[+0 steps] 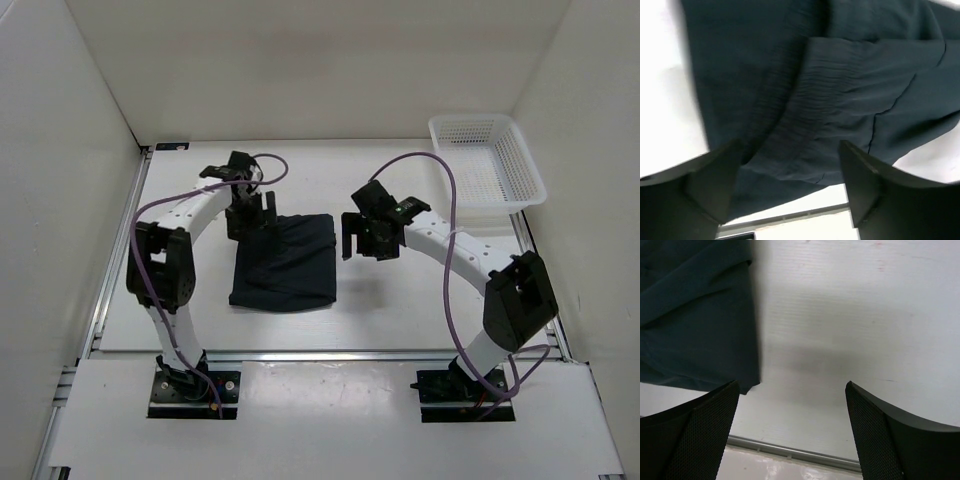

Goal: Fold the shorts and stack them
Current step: Fold the shorts

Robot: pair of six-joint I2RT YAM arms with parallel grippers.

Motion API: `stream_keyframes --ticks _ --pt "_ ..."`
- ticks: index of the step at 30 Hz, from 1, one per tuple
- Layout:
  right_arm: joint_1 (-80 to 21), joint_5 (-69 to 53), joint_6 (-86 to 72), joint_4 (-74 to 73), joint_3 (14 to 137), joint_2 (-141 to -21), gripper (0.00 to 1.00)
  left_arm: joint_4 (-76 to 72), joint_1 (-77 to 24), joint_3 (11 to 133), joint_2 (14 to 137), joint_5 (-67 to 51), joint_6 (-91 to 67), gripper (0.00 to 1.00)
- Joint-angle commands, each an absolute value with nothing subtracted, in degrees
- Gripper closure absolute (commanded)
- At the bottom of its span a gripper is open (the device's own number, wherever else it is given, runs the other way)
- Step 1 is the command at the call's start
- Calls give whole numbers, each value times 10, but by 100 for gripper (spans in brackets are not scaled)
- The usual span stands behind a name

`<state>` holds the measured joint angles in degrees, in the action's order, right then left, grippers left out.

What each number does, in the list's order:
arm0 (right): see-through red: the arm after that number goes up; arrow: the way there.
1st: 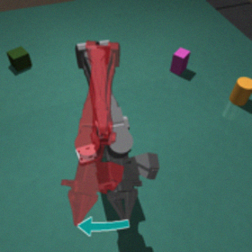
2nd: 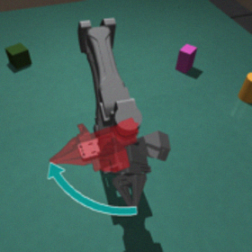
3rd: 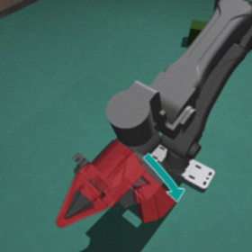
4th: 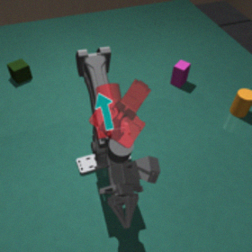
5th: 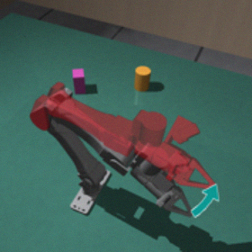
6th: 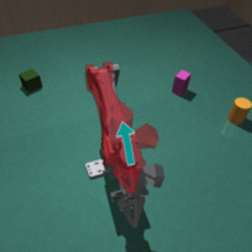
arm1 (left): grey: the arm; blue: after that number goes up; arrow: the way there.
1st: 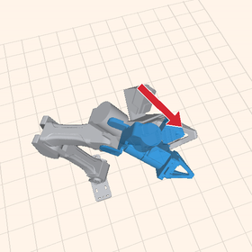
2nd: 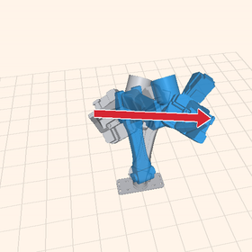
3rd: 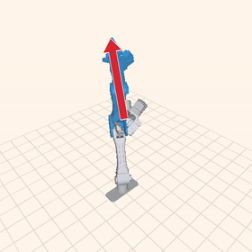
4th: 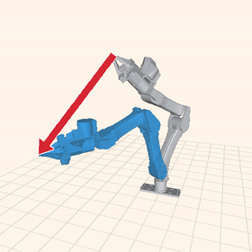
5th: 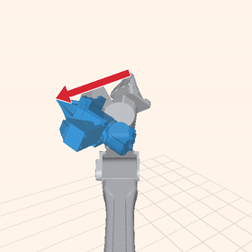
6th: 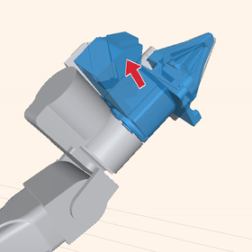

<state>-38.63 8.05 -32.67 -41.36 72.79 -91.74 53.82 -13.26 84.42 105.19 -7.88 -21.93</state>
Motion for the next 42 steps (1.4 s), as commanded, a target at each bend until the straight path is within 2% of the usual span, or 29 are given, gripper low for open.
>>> stream_keyframes --ticks 1,3,7,11,17,21,22,24,29,30,33,34,37,40,41,42 --pt "-388 32 -331 -387 754 -922 9 550 -148 874 1086 -93 -183 8" --pt "-388 26 -331 -387 759 -928 9 545 -161 886 1119 -93 -178 5" --pt "-388 26 -325 -387 766 -940 8 545 -161 892 1139 -74 -184 13" --pt "-388 26 -325 -392 766 -957 7 540 -161 881 1126 -56 -191 13" --pt "-388 32 -320 -392 766 -963 6 534 -161 864 1164 -107 -179 13" --pt "-382 32 -320 -392 760 -963 6 529 -161 859 1174 -139 -174 20" --pt "-382 37 -320 -392 755 -963 6 529 -161 859 1174 -145 -174 26" --pt "-382 37 -320 -392 749 -963 6 529 -161 859 1174 -145 -174 33" --pt "-382 37 -325 -392 744 -963 5 529 -161 853 1169 -145 -174 44" --pt "-382 37 -325 -392 744 -963 5 529 -156 853 1163 -145 -174 52" --pt "-382 37 -325 -392 744 -963 5 529 -156 853 1151 -140 -174 65" --pt "-382 37 -325 -392 744 -963 5 529 -156 853 1146 -140 -174 77" --pt "-382 26 -325 -386 744 -969 4 534 -156 853 1141 -120 -185 90" --pt "-377 13 -325 -381 744 -975 2 540 -156 853 1122 -99 -192 90" --pt "-377 13 -325 -381 744 -975 2 540 -156 853 1116 -86 -199 87" --pt "-377 13 -325 -381 744 -975 2 540 -156 853 1104 -72 -206 68"
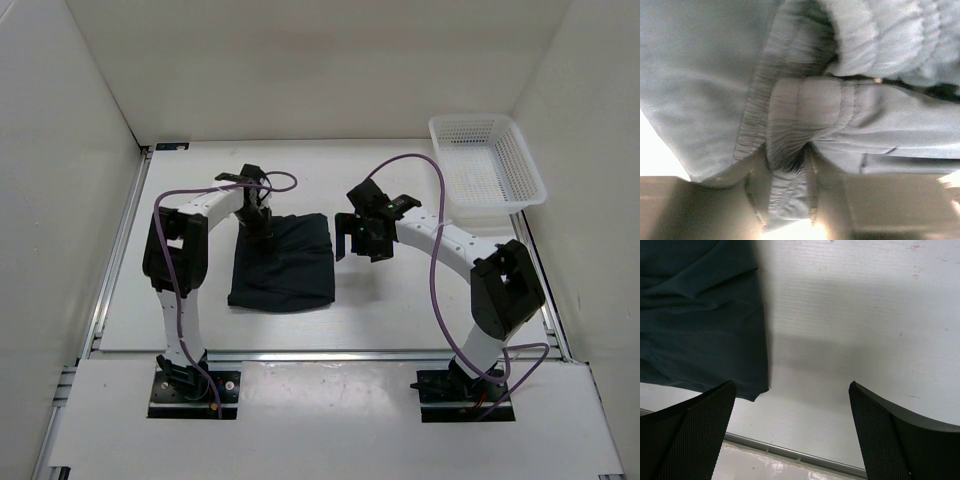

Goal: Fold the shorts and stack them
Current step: Fold the shorts

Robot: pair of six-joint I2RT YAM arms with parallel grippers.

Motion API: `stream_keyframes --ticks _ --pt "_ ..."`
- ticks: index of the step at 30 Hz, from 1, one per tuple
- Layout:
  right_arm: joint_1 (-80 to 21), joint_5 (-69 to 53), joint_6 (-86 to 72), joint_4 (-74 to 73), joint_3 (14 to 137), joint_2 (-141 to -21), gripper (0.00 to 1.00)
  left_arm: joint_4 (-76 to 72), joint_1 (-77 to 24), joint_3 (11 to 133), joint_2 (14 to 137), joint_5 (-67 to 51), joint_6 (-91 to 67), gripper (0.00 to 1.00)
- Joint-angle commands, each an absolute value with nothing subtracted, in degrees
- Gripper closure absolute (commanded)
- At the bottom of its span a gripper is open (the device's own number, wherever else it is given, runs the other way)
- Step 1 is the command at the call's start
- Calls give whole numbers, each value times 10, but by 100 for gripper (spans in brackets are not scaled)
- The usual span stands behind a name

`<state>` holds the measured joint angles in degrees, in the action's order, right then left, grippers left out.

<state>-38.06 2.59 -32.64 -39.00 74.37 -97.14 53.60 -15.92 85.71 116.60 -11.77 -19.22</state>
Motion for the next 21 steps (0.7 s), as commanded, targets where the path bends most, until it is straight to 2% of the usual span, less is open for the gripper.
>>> stream_keyframes --ticks 1,4,5,11,15,21 --pt "-377 13 -325 -381 744 -975 2 547 -156 847 1097 -51 -211 55" --pt "-377 13 -325 -381 744 -975 2 547 -149 823 1064 -52 -222 5" --pt "-377 13 -325 -381 744 -975 1 547 -149 817 1056 -58 -222 3" --pt "-377 13 -325 -375 738 -975 1 535 -112 755 1009 -140 -215 1" --pt "-377 13 -325 -375 738 -975 1 523 -112 723 1026 -177 -206 13" --pt "-377 18 -325 -375 733 -969 1 499 -112 696 1043 -221 -200 19"
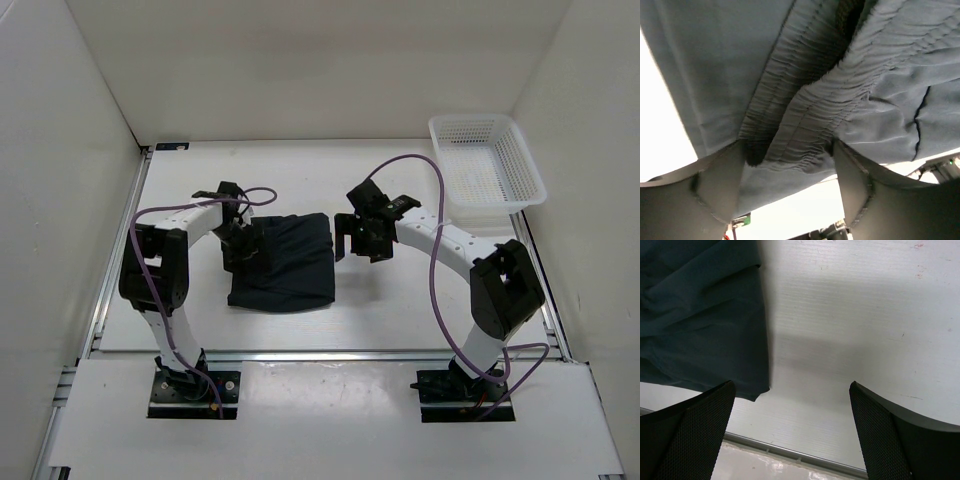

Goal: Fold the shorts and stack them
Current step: Fold the shorts

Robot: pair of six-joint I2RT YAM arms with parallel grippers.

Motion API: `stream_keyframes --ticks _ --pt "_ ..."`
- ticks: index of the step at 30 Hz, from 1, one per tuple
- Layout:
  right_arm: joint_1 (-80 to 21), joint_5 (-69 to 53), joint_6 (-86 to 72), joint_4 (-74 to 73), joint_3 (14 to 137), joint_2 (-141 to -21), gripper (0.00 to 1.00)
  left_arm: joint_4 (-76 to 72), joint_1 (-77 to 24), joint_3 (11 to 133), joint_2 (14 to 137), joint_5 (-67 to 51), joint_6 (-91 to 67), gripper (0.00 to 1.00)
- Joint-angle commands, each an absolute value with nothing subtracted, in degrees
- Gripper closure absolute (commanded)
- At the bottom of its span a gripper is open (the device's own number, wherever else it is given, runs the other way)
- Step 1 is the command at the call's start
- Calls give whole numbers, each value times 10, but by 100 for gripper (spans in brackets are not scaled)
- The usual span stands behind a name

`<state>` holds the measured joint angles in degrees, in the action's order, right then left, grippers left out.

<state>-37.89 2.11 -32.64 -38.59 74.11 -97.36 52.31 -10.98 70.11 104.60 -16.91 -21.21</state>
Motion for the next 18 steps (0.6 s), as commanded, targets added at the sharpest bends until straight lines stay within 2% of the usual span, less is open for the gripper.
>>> stream_keyframes --ticks 1,2,3,6,7,10,12,18 --pt "-377 18 -325 -375 733 -969 1 499 -112 691 1043 -221 -200 22" --pt "-377 18 -325 -375 733 -969 1 499 -112 691 1048 -221 -200 25" --pt "-377 18 -325 -375 733 -969 1 499 -106 691 1049 -221 -200 35" --pt "-377 18 -325 -375 728 -969 1 499 -106 691 1040 -221 -206 52" --pt "-377 18 -325 -375 728 -969 1 499 -106 691 1034 -216 -206 62" --pt "-377 18 -325 -375 728 -969 1 507 -106 703 1016 -216 -211 74" --pt "-377 3 -325 -370 728 -976 1 513 -106 710 1003 -211 -211 89" --pt "-366 -96 -320 -317 740 -1002 0 538 -106 735 959 -195 -222 90"
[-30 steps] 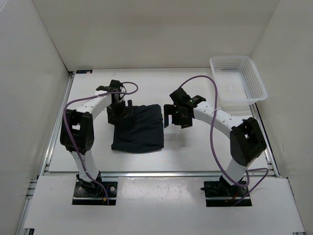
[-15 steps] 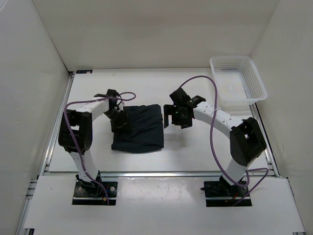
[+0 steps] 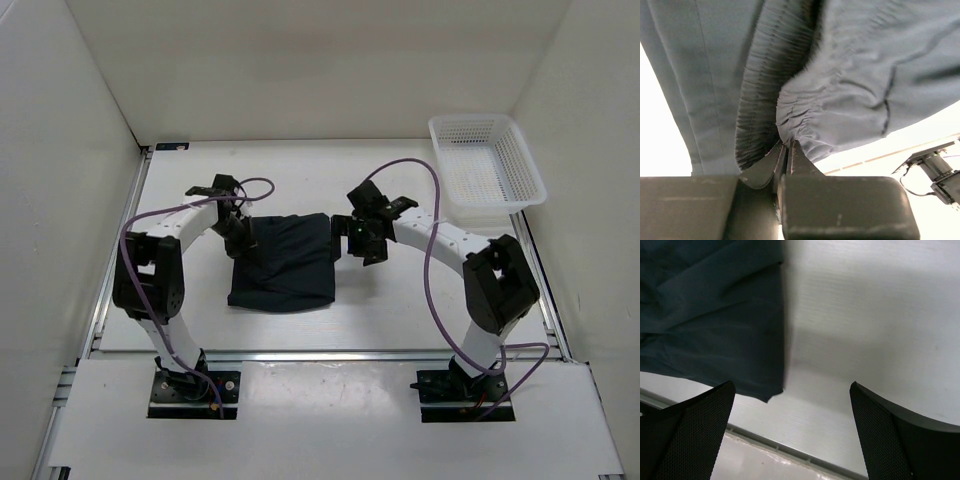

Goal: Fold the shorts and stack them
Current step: Fold the shorts

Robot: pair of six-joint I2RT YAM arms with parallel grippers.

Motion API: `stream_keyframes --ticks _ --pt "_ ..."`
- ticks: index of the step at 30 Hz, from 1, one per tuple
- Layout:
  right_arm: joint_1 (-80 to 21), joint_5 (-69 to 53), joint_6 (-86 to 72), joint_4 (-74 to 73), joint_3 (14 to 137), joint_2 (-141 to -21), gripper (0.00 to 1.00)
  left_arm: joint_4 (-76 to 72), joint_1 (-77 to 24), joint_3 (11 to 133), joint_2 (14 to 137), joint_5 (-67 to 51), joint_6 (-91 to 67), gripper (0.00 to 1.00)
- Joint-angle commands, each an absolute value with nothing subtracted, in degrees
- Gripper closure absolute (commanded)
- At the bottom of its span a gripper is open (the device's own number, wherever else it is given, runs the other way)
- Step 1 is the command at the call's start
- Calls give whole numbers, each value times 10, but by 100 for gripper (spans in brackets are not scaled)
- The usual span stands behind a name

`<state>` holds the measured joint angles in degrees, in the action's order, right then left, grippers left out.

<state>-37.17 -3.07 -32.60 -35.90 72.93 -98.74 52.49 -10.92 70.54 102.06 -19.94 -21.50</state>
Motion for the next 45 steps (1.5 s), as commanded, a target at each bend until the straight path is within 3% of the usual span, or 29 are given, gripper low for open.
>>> stream_keyframes --ticks 1,7,15,17,18,21,22,23,24,35,41,45 --pt "-360 -107 -320 -309 740 -1015 0 538 -106 742 953 -188 -222 90" --pt "-339 -201 -334 -219 745 -1083 0 567 -106 770 922 -171 -234 90" --pt "-345 -226 -334 -185 775 -1148 0 572 -101 781 916 -160 -239 90" --pt "-351 -226 -339 -170 775 -1148 8 572 -96 781 916 -160 -239 90" --pt "-351 -226 -345 -163 775 -1153 13 572 -96 781 916 -160 -239 90" --pt "-351 -223 -351 -149 764 -1153 55 572 -96 781 916 -160 -239 90" --pt "-351 -216 -357 -143 764 -1145 71 572 -96 788 921 -160 -239 90" --pt "-351 -201 -357 -143 759 -1135 95 572 -96 788 921 -160 -239 90" --pt "-351 -193 -357 -143 758 -1129 100 572 -96 795 927 -167 -239 90" --pt "-325 -102 -338 -204 676 -1014 100 578 -146 857 961 -168 -244 90" --pt "-338 -97 -327 -228 690 -1008 100 599 -134 847 924 -145 -244 90" --pt "-352 -83 -315 -252 717 -1021 60 576 -104 757 865 -118 -264 90"
